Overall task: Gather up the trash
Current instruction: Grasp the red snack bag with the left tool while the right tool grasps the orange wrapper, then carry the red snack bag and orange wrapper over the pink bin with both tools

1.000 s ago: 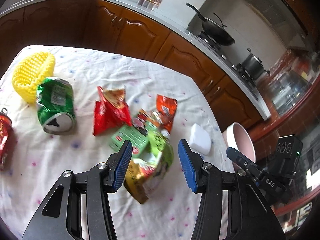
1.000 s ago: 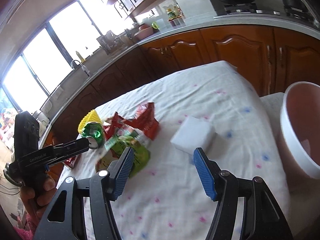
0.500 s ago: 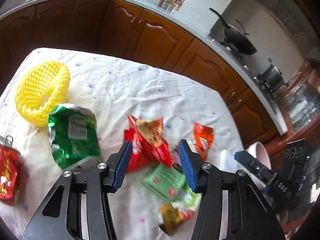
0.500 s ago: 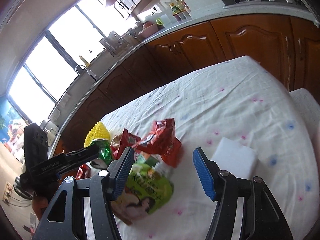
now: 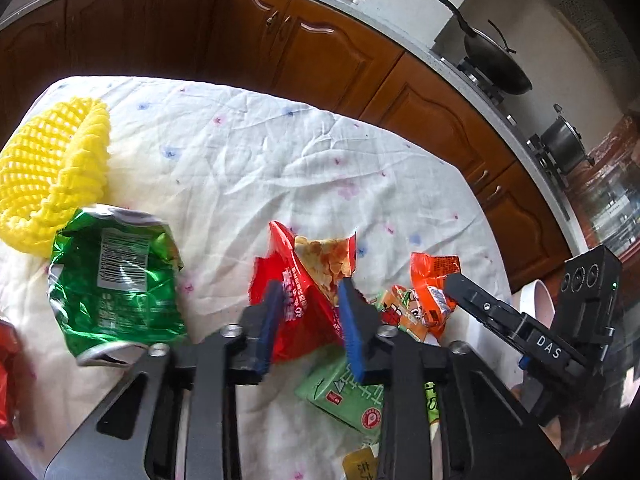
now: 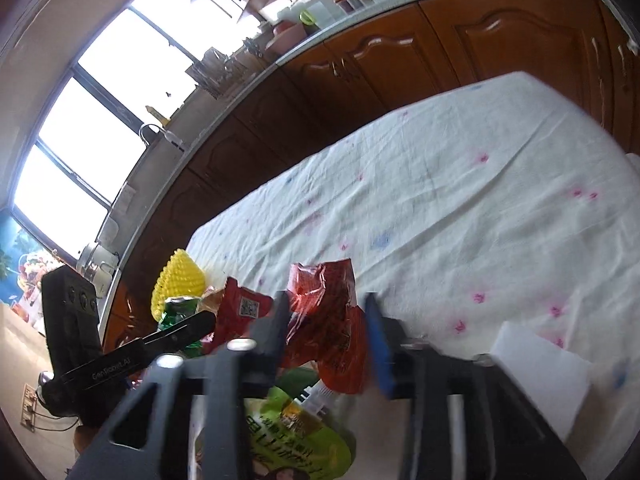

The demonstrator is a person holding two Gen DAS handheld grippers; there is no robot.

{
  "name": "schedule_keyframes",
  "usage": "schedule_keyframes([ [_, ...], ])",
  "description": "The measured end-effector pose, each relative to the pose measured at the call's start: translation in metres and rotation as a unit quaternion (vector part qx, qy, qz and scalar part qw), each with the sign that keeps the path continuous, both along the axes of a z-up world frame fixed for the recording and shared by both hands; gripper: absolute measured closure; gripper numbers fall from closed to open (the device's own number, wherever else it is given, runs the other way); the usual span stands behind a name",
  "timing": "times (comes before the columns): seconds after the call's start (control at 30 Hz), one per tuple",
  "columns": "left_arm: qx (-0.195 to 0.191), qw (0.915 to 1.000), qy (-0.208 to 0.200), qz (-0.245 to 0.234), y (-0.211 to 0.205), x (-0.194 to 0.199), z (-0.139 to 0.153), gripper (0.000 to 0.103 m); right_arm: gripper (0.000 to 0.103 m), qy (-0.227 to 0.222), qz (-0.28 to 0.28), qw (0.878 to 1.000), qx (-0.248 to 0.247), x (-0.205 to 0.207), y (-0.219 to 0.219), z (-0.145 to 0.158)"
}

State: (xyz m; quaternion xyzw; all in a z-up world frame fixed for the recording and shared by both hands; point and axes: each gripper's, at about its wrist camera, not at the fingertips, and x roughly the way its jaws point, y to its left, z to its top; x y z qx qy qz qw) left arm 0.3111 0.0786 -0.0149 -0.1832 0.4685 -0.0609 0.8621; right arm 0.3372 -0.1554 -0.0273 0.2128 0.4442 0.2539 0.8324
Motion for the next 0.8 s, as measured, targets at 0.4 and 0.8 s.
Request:
schedule_keyframes([
  [0.4, 0.021, 0.9976, -0.061, -0.024, -0.017, -0.015, 0.038, 0.097, 0.089, -0.048, -0.008, 0.999, -0.003, -0.02, -0.015, 0.028],
  [0.8, 0.003, 0.9934, -0.099, -0.058, -0.051, -0.048, 0.067, 0.097, 0.089, -0.077, -0.036, 0.996, 0.006, -0.064, -0.057, 0.051],
])
